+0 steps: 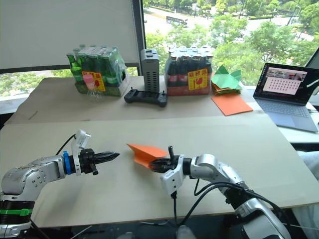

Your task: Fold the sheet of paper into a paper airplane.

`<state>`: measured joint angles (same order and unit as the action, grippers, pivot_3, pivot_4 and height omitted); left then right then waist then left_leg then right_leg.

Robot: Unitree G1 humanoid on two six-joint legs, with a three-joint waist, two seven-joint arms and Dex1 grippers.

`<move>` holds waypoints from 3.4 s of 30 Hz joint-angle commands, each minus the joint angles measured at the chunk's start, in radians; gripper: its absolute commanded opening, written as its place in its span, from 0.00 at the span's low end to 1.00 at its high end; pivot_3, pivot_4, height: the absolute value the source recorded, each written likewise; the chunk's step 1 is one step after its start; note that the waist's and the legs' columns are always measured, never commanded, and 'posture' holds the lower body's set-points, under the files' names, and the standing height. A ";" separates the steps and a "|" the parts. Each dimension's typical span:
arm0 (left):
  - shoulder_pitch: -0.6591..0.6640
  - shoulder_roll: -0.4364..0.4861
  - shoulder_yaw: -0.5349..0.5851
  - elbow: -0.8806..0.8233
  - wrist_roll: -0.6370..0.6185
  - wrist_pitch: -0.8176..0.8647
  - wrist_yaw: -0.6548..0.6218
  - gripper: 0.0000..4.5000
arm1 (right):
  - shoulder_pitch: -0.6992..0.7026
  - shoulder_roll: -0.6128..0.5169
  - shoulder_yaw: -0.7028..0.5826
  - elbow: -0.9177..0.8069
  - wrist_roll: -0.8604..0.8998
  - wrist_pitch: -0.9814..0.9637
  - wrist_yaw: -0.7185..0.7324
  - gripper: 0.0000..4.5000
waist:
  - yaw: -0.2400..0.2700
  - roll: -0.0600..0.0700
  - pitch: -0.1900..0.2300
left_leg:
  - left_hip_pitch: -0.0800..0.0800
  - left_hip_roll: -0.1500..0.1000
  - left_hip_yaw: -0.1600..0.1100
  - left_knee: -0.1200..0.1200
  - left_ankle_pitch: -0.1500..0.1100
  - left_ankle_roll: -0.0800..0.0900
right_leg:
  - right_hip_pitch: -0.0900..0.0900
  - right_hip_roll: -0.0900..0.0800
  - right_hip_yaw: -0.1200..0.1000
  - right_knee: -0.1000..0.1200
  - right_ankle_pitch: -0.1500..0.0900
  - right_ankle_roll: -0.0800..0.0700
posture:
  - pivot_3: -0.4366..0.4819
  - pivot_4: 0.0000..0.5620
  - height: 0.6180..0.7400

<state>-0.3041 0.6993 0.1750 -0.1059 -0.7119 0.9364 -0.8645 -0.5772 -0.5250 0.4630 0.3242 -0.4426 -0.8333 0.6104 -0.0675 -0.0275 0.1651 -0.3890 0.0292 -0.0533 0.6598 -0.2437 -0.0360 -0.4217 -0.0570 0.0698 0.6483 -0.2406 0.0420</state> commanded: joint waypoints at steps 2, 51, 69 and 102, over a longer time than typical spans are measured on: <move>-0.017 0.006 0.004 -0.009 -0.002 -0.015 -0.008 0.00 | 0.008 0.010 -0.017 -0.064 0.217 0.051 0.091 0.67 | 0.000 0.000 0.000 | 0.000 0.000 0.000 0.000 0.000 0.000 | 0.000 0.000 0.000 0.000 0.000 0.000 | 0.48 0.27 1.00; -0.137 -0.184 -0.360 0.182 0.314 -0.264 -0.090 0.00 | 0.160 0.191 -0.187 -0.278 0.375 0.805 -0.028 0.00 | 0.022 0.000 0.000 | 0.000 0.000 0.000 0.000 0.000 0.000 | 0.000 0.000 0.000 0.000 0.000 0.000 | 0.48 0.27 1.00; -0.126 -0.191 -0.354 0.192 0.334 -0.267 -0.096 0.00 | 0.202 0.177 -0.130 -0.379 0.367 1.006 0.069 0.00 | 0.022 0.000 0.000 | 0.001 0.000 0.000 0.000 0.000 0.000 | 0.001 0.000 0.000 0.000 0.000 0.000 | 0.48 0.27 1.00; -0.024 -0.020 -0.244 0.047 0.251 -0.177 -0.165 0.00 | 0.229 0.159 -0.061 -0.411 0.319 1.075 0.135 0.00 | 0.016 0.000 -0.001 | 0.002 0.000 0.000 0.000 0.000 0.000 | 0.002 0.001 0.000 0.001 0.000 0.000 | 0.48 0.27 1.00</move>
<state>-0.3398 0.6480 -0.1011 -0.0257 -0.4407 0.7467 -1.0030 -0.3460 -0.3598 0.3999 -0.0863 -0.1163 0.2356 0.7453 -0.0519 -0.0273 0.1645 -0.3871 0.0296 -0.0532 0.6602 -0.2437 -0.0360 -0.4203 -0.0560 0.0697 0.6489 -0.2408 0.0421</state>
